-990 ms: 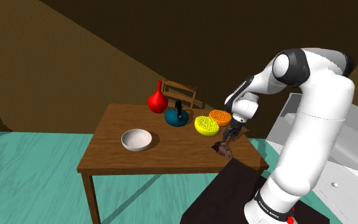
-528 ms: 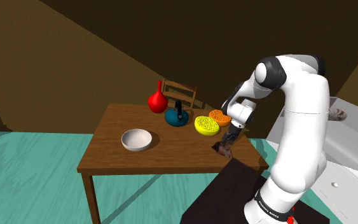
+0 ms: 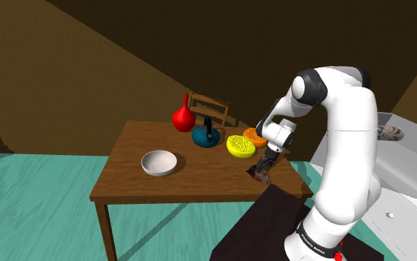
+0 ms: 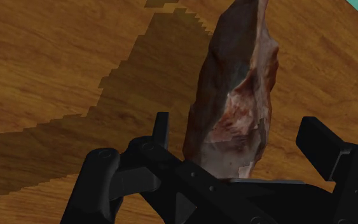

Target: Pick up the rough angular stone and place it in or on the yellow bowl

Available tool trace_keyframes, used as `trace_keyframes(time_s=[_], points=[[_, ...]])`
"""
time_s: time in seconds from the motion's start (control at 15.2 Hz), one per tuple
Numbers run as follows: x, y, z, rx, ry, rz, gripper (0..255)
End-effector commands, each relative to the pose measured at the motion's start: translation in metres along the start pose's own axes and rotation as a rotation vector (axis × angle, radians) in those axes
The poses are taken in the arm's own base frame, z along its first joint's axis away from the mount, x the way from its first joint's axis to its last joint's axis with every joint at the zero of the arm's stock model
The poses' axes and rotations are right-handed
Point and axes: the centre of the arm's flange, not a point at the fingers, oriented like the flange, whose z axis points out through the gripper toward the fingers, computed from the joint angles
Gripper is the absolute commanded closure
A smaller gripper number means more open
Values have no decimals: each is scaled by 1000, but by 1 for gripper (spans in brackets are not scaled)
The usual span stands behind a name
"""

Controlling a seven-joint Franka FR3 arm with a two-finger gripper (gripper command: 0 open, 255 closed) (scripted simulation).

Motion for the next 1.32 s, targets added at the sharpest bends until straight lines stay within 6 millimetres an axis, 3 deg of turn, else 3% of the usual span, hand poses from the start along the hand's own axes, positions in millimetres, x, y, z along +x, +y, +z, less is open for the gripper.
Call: trace_keyframes(time_s=[0.0, 0.13, 0.2, 0.79, 1.25], points=[[0, 0, 0, 0, 0, 0, 0], [0, 0, 0, 0, 0, 0, 0], [0, 0, 0, 0, 0, 0, 255], [0, 0, 0, 0, 0, 0, 255], [1, -8, -36, 0, 0, 0, 255]])
